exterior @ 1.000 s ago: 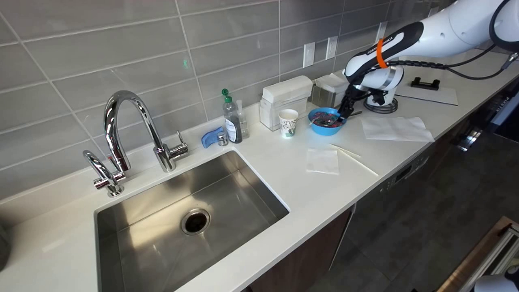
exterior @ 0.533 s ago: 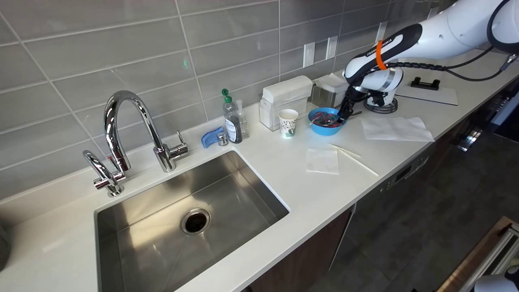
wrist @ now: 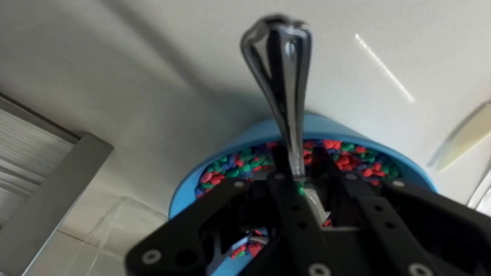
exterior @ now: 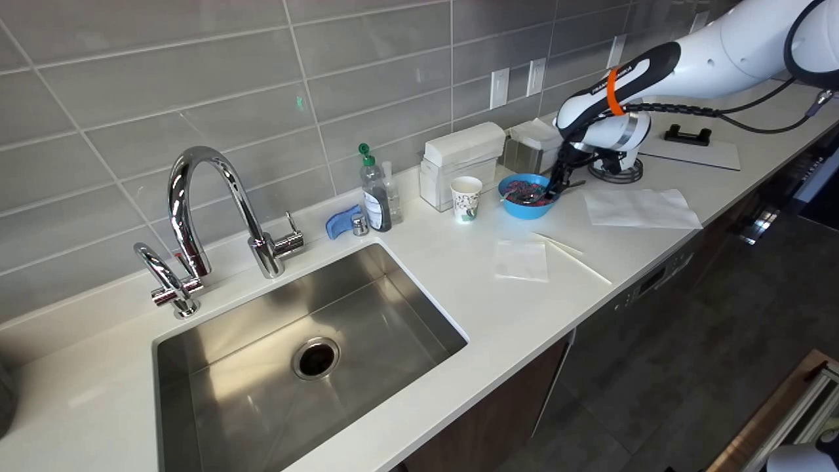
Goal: Put a spoonful of the blue bowl's contents into the cup
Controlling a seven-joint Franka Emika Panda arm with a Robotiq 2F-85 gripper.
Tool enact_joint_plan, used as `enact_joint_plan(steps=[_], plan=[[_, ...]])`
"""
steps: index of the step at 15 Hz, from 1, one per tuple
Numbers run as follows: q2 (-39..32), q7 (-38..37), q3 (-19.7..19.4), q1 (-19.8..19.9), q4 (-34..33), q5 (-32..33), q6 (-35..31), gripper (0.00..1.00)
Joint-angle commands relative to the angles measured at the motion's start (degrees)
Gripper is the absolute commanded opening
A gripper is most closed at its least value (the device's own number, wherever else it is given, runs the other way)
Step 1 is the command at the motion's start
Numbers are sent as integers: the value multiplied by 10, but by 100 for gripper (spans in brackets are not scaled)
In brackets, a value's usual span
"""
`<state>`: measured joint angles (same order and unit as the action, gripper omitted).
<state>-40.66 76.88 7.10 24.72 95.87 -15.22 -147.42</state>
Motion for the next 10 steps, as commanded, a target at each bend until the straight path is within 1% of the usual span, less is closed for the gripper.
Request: enact_joint_plan(steps=[1,6,8,10], plan=[[-5,2,3,3,-10,-3,7,0],[7,-7,-7,-3,-8,9,26,2],[16,-18,-18,-13,-6,21,33,2],[25,-40,-38,-31,-2,41,31,2]])
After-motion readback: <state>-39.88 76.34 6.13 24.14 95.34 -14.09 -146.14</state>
